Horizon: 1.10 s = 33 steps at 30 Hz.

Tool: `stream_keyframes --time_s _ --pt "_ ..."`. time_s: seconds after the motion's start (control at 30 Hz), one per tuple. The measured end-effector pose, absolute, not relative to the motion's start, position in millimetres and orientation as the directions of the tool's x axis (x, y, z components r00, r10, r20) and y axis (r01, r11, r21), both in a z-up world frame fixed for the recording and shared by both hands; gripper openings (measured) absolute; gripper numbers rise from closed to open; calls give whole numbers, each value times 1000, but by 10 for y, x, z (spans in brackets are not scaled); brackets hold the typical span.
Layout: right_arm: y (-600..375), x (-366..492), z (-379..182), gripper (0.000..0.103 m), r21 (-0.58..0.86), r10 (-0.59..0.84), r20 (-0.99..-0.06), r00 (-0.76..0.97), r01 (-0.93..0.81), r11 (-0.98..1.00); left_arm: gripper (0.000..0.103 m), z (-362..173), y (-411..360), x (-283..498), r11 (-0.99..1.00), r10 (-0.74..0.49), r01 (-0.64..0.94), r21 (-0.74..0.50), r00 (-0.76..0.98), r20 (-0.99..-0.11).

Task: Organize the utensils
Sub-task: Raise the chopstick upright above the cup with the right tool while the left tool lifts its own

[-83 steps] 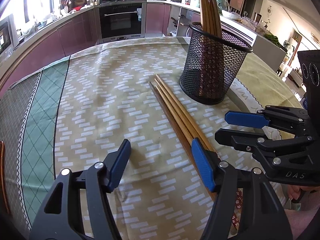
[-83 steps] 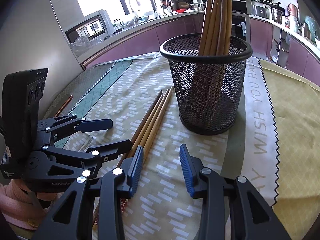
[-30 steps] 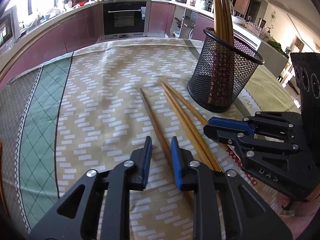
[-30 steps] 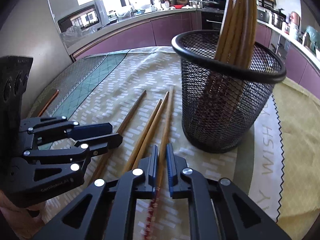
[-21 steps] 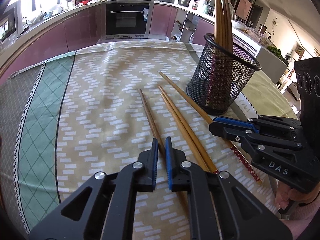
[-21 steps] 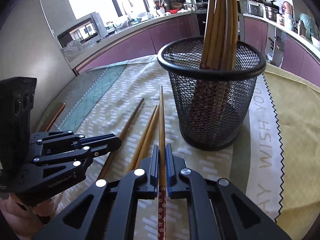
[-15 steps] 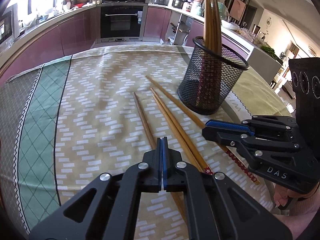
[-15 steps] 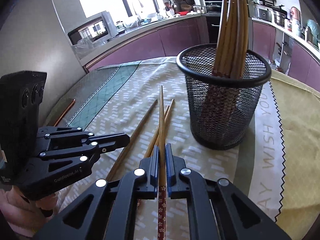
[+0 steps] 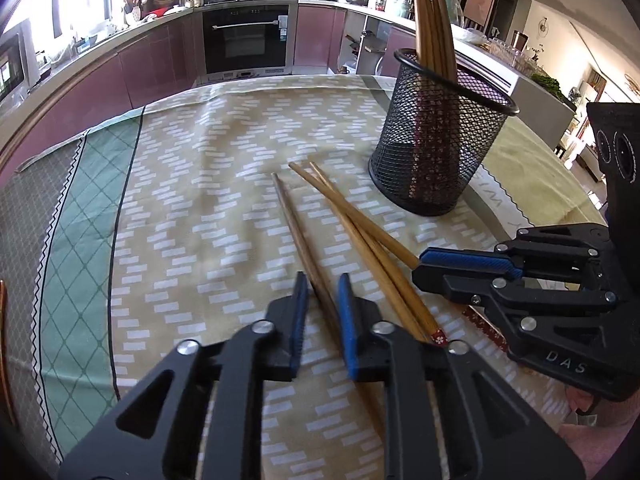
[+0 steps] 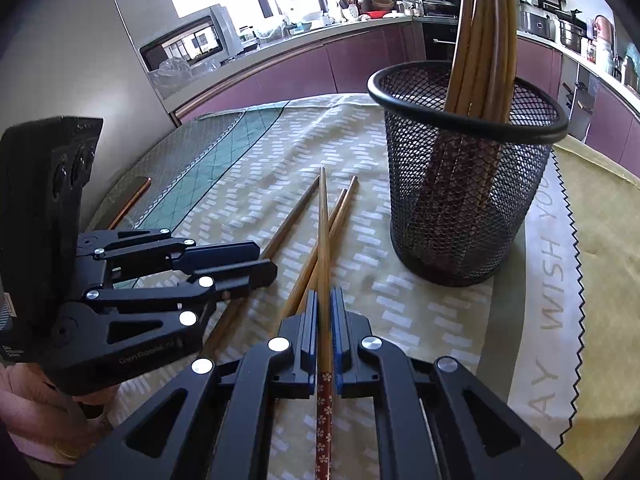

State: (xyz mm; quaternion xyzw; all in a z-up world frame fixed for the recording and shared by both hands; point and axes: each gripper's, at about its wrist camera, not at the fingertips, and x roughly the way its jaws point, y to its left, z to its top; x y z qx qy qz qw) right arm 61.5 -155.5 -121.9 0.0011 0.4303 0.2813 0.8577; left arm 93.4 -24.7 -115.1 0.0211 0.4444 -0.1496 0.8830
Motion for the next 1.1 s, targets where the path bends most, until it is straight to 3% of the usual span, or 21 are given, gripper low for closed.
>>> stream_keyframes --time_s 0.4,1.1 --pt "-1482 669 -1216 6 232 473 -746 469 -483 844 7 -1089 -231 903 951 -275 281 -132 566 -777" --pt "-1900 346 -685 6 261 553 -597 581 -511 819 7 -572 -162 704 881 -464 381 -280 583 -667"
